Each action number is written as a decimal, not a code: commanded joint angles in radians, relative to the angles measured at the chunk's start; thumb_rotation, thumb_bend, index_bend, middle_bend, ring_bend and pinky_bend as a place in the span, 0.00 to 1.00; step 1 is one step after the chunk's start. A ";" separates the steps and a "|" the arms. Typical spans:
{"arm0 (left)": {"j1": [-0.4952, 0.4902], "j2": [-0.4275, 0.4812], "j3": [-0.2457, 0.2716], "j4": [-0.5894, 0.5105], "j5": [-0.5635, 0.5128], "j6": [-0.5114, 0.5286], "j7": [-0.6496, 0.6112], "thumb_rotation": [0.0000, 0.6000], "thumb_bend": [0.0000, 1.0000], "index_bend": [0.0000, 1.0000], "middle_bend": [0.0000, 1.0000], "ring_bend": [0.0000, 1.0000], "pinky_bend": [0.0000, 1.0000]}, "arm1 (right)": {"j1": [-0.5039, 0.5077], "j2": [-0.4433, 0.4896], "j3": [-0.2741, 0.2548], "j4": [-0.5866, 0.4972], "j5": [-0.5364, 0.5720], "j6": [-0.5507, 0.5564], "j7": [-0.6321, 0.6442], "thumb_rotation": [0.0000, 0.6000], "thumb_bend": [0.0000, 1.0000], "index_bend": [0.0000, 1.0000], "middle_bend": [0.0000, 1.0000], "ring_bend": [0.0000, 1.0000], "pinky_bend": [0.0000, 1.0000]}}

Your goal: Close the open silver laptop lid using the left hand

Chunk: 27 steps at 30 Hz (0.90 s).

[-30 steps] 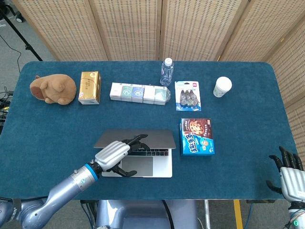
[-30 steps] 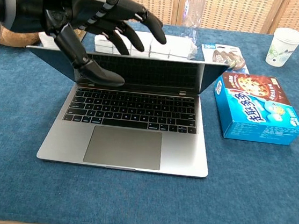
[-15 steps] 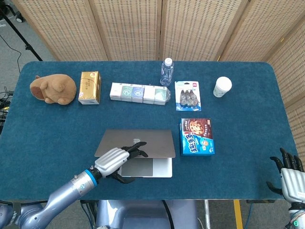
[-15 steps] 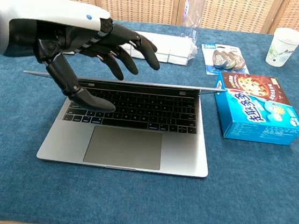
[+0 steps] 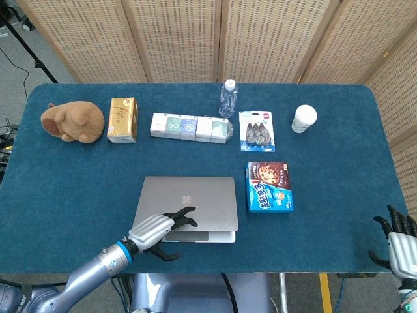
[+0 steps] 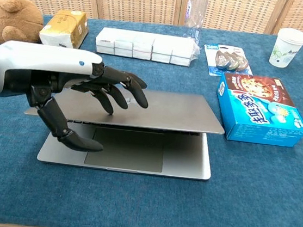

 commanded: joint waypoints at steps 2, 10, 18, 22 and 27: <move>0.007 -0.014 0.014 0.009 0.005 0.003 0.015 1.00 0.25 0.23 0.05 0.18 0.22 | -0.001 -0.002 -0.001 0.005 0.002 -0.003 0.002 1.00 0.24 0.22 0.00 0.00 0.00; 0.019 -0.036 0.042 0.020 0.005 -0.005 0.028 1.00 0.25 0.23 0.05 0.17 0.22 | -0.006 -0.006 -0.003 0.015 0.005 -0.006 0.010 1.00 0.24 0.22 0.00 0.00 0.00; 0.043 -0.065 0.078 0.038 0.006 -0.009 0.029 1.00 0.25 0.23 0.05 0.17 0.22 | -0.010 -0.008 -0.004 0.028 0.017 -0.014 0.017 1.00 0.24 0.22 0.00 0.00 0.00; 0.058 -0.077 0.096 0.054 0.007 -0.008 0.031 1.00 0.25 0.23 0.05 0.17 0.22 | -0.012 -0.010 -0.006 0.033 0.021 -0.019 0.018 1.00 0.24 0.22 0.00 0.00 0.00; 0.069 -0.081 0.103 0.072 0.008 -0.006 0.030 1.00 0.25 0.23 0.05 0.17 0.22 | -0.014 -0.014 -0.007 0.039 0.025 -0.023 0.018 1.00 0.24 0.22 0.00 0.00 0.00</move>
